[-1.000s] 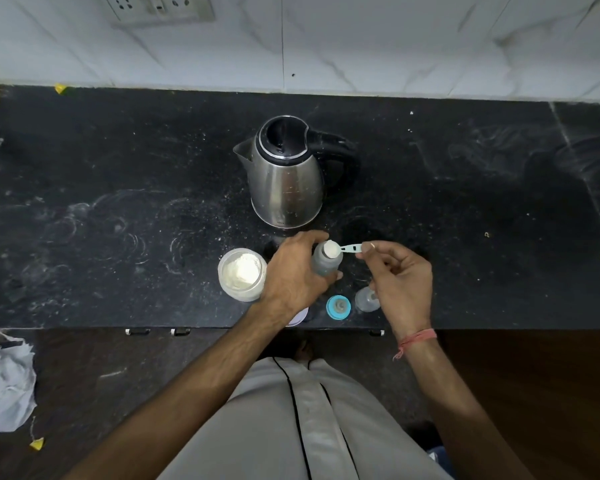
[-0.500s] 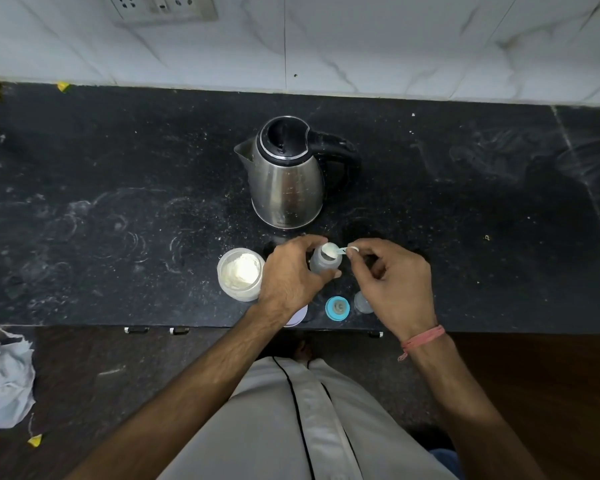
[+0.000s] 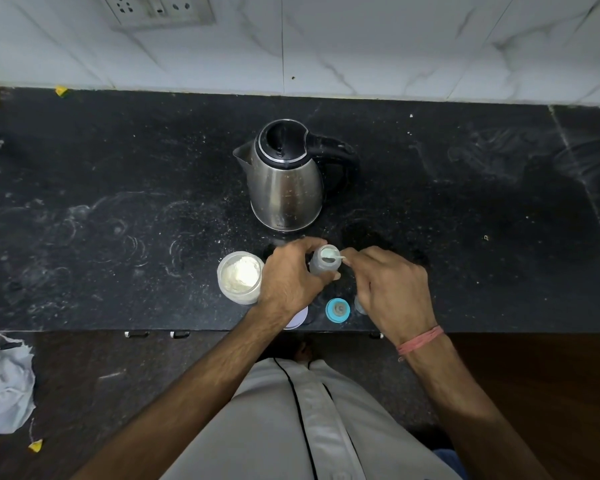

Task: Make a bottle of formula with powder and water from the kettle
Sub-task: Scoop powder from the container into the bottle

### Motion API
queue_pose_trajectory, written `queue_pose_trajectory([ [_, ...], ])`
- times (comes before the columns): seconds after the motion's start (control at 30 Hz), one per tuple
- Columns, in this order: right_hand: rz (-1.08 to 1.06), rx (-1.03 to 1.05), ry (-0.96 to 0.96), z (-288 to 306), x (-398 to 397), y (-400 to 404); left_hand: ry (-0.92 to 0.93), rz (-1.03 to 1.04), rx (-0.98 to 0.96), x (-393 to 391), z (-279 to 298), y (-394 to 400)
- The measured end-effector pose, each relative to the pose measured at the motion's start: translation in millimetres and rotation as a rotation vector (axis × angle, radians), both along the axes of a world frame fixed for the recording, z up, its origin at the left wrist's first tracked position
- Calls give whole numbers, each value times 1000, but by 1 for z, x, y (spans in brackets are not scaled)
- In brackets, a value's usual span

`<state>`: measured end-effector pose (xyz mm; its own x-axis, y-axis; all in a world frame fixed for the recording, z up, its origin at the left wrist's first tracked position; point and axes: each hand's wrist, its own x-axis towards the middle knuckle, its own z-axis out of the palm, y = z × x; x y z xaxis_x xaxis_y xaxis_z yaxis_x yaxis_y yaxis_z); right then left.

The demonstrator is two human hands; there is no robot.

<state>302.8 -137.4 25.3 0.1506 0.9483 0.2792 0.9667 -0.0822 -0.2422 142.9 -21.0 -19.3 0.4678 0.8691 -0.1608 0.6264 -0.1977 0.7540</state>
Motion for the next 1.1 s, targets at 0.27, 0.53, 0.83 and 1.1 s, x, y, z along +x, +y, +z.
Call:
queue_pose_trajectory([
  [0.27,46,59,-15,-10,3,-6,19,1,36,0,2,0],
  [0.53,50,54,-10,-18,3,-20,41,-11,43,1,-1,-1],
  [0.83,21,72,37,-18,-1,-20,31,-17,49,0,-1,-2],
  [1.1,-26,75,26,-13,-10,-17,39,-20,57,0,-2,-2],
])
